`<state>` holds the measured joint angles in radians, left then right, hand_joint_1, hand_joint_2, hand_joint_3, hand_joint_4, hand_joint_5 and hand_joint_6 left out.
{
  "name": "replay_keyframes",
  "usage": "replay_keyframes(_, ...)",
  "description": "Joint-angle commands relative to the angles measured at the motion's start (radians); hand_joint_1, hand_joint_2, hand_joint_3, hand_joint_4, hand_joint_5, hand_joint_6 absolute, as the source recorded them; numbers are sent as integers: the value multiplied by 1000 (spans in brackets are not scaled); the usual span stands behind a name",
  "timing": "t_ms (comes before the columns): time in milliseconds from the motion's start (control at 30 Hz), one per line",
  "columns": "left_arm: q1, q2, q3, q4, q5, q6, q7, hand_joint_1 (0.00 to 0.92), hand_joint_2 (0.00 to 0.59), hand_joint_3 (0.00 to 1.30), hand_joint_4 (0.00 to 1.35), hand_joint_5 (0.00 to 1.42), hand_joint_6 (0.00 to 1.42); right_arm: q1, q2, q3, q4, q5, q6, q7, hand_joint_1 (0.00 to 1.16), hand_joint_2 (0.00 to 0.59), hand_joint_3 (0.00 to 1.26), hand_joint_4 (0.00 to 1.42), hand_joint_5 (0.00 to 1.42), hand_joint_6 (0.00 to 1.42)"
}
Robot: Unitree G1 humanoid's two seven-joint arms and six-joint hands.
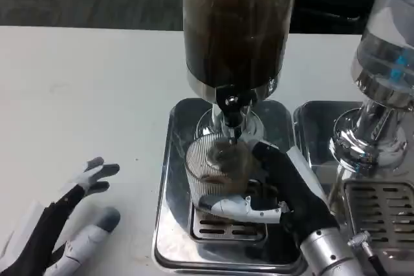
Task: Grasp the cup under the faucet to collect the drink, then remove the cup.
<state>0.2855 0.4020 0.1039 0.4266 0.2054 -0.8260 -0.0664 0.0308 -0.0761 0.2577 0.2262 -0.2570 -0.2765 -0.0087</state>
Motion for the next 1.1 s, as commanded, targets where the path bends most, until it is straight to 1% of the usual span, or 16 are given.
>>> replay_keyframes(33,9,-4,-5,-9,-1,2,7,0,131,237,67,220,104,-3,19,-10,21,-1,-4,-27,1025,156,511,605,578,609)
replay_keyframes(133,8,-5,-7,-8,-1,5,6,0,131,237,68,221,104,-1,30,-17,12,-5,-14,-50,1028,150,542,616,612,630)
replay_keyframes(233,8,-6,-8,-9,-1,6,6,0,131,237,68,226,105,7,33,-21,3,-6,-20,-64,1046,134,570,645,644,660)
replay_keyframes(300,7,-6,-9,-9,-2,8,3,0,131,237,68,227,105,12,35,-24,-2,-4,-23,-70,1054,133,585,652,663,673)
replay_keyframes(367,7,-6,-10,-9,-3,10,0,0,131,237,72,229,105,20,37,-28,-12,-6,-31,-81,1061,124,605,681,705,697)
replay_keyframes(600,4,-5,-16,-6,-5,12,-6,0,131,237,77,230,105,34,46,-34,-39,-19,-43,-107,1089,92,672,739,773,828)
replay_keyframes(700,2,-4,-19,-6,-6,14,-9,0,131,237,78,231,105,35,45,-33,-42,-32,-46,-114,1100,93,691,748,791,871)
replay_keyframes(733,2,-4,-20,-6,-7,14,-9,0,131,237,78,231,105,35,45,-31,-45,-37,-46,-117,1102,93,695,754,804,900)
replay_keyframes(767,2,-4,-21,-6,-6,14,-9,0,131,237,78,231,105,36,45,-31,-47,-40,-46,-119,1107,90,705,770,841,1030)
replay_keyframes(800,2,-5,-22,-5,-7,14,-9,0,131,237,78,231,105,37,45,-30,-50,-41,-46,-120,1105,76,713,783,899,1128)
replay_keyframes(833,1,-5,-24,-5,-6,14,-9,0,131,237,78,231,105,38,44,-30,-55,-43,-45,-121,1102,51,730,800,946,1193)
replay_keyframes(967,-4,-7,-34,-2,-5,13,-9,0,131,237,79,231,105,49,38,-33,-98,-64,-38,-126,1101,35,767,854,1027,1294)
replay_keyframes(1100,-7,-7,-39,0,-5,12,-8,0,131,237,80,231,112,53,39,-39,-108,-57,-35,-118,1101,33,786,878,1080,1370)
